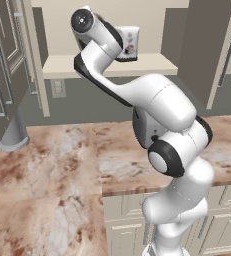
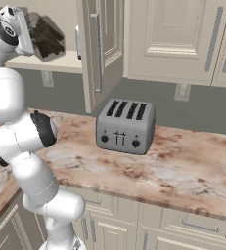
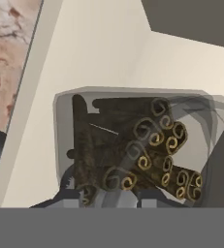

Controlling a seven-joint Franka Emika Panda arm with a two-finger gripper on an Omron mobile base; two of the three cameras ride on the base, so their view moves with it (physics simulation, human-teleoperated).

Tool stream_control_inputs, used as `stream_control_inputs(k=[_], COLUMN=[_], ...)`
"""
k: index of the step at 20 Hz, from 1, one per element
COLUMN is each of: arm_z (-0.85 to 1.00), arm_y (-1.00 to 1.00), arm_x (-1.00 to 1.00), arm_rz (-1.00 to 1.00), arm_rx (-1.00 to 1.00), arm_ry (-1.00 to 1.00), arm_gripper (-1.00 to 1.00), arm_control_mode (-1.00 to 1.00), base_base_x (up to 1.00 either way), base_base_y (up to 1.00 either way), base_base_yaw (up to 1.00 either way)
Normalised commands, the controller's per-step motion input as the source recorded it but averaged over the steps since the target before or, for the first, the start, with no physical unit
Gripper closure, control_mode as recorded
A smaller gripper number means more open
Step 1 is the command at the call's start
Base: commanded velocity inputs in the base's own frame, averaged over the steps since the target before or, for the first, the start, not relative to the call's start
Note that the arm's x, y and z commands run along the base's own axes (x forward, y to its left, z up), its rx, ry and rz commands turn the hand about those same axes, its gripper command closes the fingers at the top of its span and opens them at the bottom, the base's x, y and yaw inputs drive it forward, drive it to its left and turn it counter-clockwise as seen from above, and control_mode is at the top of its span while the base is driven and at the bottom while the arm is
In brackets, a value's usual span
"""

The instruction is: Pick the jar and candle from the dining table and place them in the open cabinet. Close the cabinet after placing the objects.

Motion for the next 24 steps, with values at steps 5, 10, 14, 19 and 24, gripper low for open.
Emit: stream_control_inputs(k=[5, 10, 14, 19, 24], arm_z=[-0.05, 0.03, 0.29, 0.27, 0.16], arm_y=[0.11, 0.07, 0.09, 0.14, 0.21], arm_x=[0.42, 0.44, 0.37, 0.39, 0.07], arm_rz=[0.0, 0.0, 0.0, 0.0, 0.0], arm_rx=[0.0, 0.0, 0.0, 0.0, 0.0], arm_ry=[-0.01, -0.09, -0.1, -0.11, -0.07], arm_gripper=[-1.0, -1.0, -1.0, -1.0, -1.0], arm_control_mode=[-1.0, -1.0, -1.0, -1.0, -1.0], base_base_x=[0.0, 0.0, 0.0, 0.0, 0.0], base_base_y=[0.0, 0.0, 0.0, 0.0, 0.0], base_base_yaw=[0.0, 0.0, 0.0, 0.0, 0.0])
